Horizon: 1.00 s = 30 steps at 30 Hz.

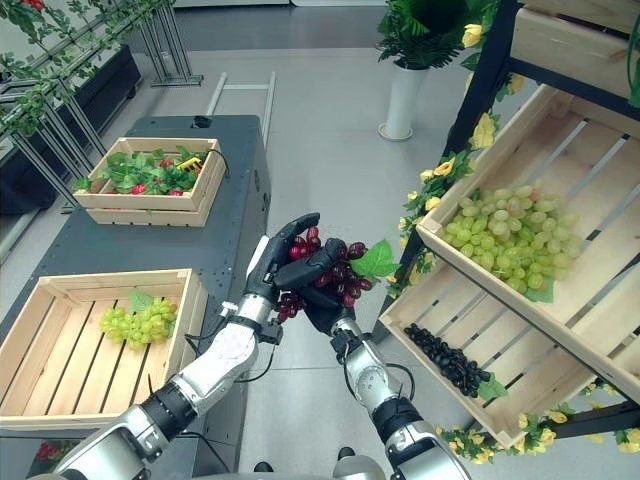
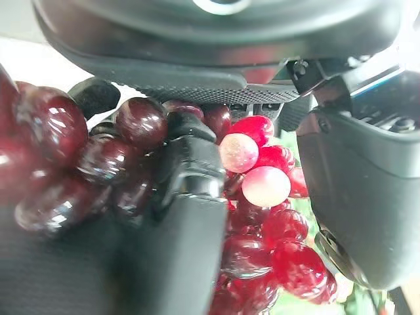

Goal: Pick up the fruits from the basket on one side to the basket on the other side

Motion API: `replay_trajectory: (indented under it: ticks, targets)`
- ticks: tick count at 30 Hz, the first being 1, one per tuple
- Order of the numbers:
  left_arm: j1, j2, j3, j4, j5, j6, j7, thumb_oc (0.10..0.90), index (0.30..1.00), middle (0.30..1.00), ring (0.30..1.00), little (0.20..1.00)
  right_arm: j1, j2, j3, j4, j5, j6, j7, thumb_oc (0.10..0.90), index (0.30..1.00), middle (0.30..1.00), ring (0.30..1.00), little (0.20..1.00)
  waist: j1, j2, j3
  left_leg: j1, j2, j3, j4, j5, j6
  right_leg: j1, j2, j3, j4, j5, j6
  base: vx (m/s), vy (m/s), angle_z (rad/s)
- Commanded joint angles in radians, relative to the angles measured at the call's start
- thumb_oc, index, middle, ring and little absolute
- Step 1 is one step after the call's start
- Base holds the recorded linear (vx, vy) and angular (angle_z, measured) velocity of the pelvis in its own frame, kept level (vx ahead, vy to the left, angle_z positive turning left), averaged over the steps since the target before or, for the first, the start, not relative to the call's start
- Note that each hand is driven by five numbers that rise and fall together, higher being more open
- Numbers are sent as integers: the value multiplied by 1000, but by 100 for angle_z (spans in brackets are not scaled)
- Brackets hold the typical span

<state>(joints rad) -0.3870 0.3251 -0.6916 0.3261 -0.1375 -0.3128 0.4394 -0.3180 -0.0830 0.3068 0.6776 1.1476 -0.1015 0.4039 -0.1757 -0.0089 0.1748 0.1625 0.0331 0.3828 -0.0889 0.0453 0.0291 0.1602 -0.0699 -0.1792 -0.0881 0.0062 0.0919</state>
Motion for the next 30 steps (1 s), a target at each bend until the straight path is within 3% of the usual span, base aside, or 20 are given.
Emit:
replay_trajectory:
  ticks: [1,2,8,20,30]
  targets:
    - [-297,209,520,59,283,-224,437,800,900,900,900,900,228,-135,-122,115,65,-49,13,400,300,300,300,300,38,25,-97,48,3,-46,2,-141,-53,2,39,-50,1,-57,-3,0,0,0]
    - [-322,257,494,48,382,-219,489,800,900,900,900,900,233,-141,-121,122,67,-48,24,400,300,300,300,300,35,27,-99,48,3,-42,2,-143,-53,0,39,-49,1,-56,-2,0,0,0]
    - [-357,339,422,33,540,-214,594,800,900,900,900,900,242,-144,-120,129,68,-48,34,400,300,300,300,300,32,29,-106,52,2,-39,2,-147,-54,2,37,-50,1,-57,0,0,0,0]
    - [-341,357,431,45,605,-236,773,800,900,900,900,900,248,-139,-126,145,60,-48,28,400,300,300,300,300,30,30,-116,56,1,-38,2,-145,-56,5,37,-48,1,-54,1,0,0,0]
    - [-361,353,456,53,582,-214,789,800,900,900,900,900,249,-134,-125,143,58,-32,22,400,300,300,300,300,27,28,-124,55,1,-42,2,-145,-58,4,39,-46,1,-54,1,-4,-1,3]
